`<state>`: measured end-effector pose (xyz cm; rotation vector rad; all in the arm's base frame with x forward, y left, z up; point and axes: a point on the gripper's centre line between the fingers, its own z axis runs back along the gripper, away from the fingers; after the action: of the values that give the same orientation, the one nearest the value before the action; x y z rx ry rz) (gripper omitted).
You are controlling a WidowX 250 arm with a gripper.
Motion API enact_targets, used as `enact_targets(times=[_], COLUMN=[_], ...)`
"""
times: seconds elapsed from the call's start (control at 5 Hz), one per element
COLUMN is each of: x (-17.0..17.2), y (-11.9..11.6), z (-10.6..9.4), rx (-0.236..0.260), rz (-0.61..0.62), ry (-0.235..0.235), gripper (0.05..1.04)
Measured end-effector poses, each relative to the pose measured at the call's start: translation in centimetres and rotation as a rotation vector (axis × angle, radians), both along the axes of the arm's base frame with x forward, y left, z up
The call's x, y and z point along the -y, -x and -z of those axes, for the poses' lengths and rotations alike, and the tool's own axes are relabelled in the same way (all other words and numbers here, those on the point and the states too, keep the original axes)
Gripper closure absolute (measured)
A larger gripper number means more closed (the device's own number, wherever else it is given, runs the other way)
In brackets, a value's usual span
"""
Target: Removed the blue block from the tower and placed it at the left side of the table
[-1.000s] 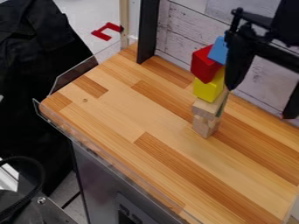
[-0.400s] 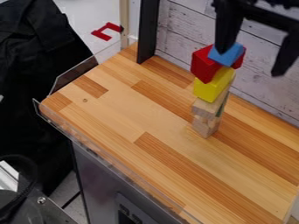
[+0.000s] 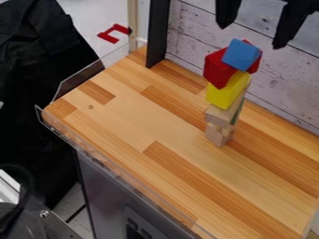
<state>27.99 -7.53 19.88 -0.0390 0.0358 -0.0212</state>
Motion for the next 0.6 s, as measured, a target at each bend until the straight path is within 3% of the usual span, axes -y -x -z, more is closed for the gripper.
enact_targets(times=[0.4,0.6], x=[-1.19,-1.19], y=[-1.01,-1.05], z=[-0.18,-0.23], rx=[0.007,0.005], rz=[0.019,0.019], ry=[-0.005,0.018], gripper=[0.085,0.085])
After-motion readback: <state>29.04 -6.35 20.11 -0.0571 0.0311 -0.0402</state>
